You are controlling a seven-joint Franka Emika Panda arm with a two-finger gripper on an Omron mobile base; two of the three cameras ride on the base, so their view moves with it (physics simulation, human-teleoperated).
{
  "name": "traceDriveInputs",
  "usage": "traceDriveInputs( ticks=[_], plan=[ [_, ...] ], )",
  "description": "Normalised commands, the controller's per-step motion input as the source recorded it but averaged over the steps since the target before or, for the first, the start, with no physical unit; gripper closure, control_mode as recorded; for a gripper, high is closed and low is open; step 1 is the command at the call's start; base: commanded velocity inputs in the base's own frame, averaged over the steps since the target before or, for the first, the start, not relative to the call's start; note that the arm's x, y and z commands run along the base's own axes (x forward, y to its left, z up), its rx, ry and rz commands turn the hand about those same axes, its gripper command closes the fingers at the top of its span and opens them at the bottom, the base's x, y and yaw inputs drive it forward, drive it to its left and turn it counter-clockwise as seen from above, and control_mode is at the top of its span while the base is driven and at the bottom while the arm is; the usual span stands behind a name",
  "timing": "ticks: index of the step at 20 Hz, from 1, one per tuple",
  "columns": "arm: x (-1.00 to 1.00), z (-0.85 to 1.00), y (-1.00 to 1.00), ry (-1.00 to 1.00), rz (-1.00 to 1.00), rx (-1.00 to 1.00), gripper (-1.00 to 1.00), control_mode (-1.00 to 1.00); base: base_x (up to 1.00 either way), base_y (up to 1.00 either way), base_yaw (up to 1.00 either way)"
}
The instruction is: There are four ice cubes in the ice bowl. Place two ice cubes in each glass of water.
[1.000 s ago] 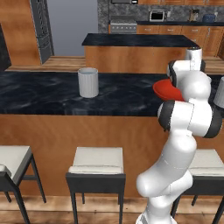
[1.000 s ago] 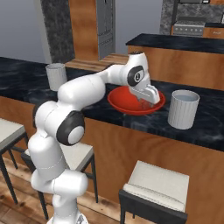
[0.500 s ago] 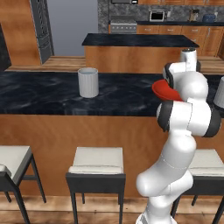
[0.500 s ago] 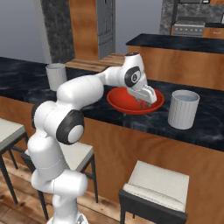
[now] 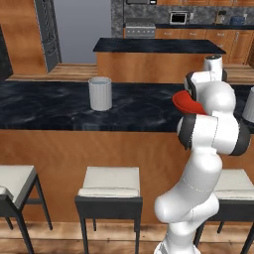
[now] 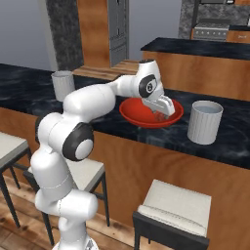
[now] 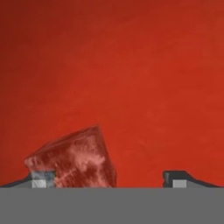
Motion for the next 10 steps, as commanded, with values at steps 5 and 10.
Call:
traceDriveInputs(
  ticks=[5,10],
  plan=[
    [-0.02,-0.62,-0.02,0.00,0.00,-0.02,1.00,-1.00,0.00,0.00,0.00],
    [-0.73,-0.32,-0.21,0.00,0.06,0.05,1.00,-1.00,0.00,0.00,0.00]
  ],
)
